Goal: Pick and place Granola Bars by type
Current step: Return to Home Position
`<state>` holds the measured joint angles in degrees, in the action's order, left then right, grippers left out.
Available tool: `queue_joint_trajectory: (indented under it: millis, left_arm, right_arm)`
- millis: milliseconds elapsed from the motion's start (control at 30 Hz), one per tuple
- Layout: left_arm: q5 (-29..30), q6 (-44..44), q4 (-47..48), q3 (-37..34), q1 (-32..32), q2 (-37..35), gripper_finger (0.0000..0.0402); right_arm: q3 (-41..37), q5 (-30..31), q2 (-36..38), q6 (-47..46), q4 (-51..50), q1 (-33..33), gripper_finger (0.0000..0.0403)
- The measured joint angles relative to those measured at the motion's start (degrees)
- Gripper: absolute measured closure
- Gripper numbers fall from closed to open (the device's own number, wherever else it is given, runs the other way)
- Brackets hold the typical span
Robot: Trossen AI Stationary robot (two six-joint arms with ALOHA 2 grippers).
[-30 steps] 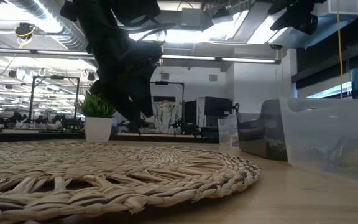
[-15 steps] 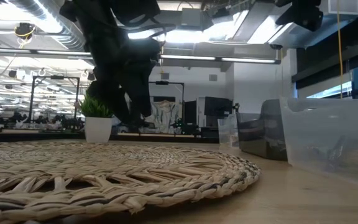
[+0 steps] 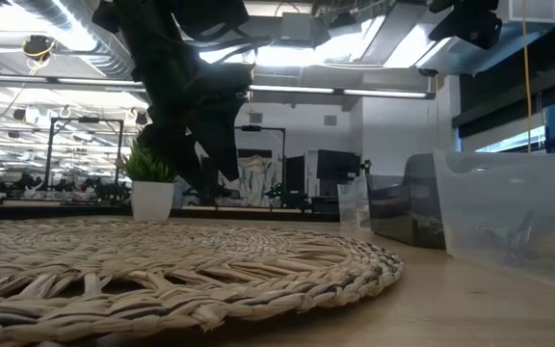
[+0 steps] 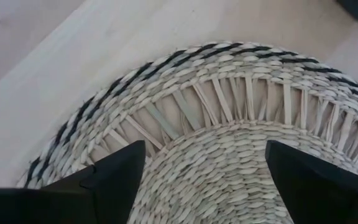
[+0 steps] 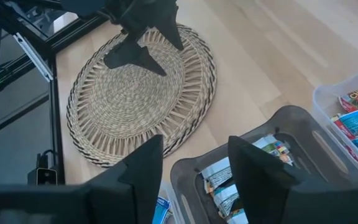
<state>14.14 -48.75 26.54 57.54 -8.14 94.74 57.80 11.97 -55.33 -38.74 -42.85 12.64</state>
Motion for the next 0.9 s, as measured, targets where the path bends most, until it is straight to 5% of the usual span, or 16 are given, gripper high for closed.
queue_joint_trajectory:
  millis: [400,900]
  left_arm:
    - [2.2,2.0,0.3,0.0,-0.6,0.0,0.0176]
    - [1.4,-3.4,7.8,0.0,-2.6,0.0,0.0163]
  right_arm:
    - [0.0,2.1,-0.1,2.2,4.5,5.2,0.0219]
    - [0.0,6.4,-1.2,6.0,14.4,15.4,0.0219]
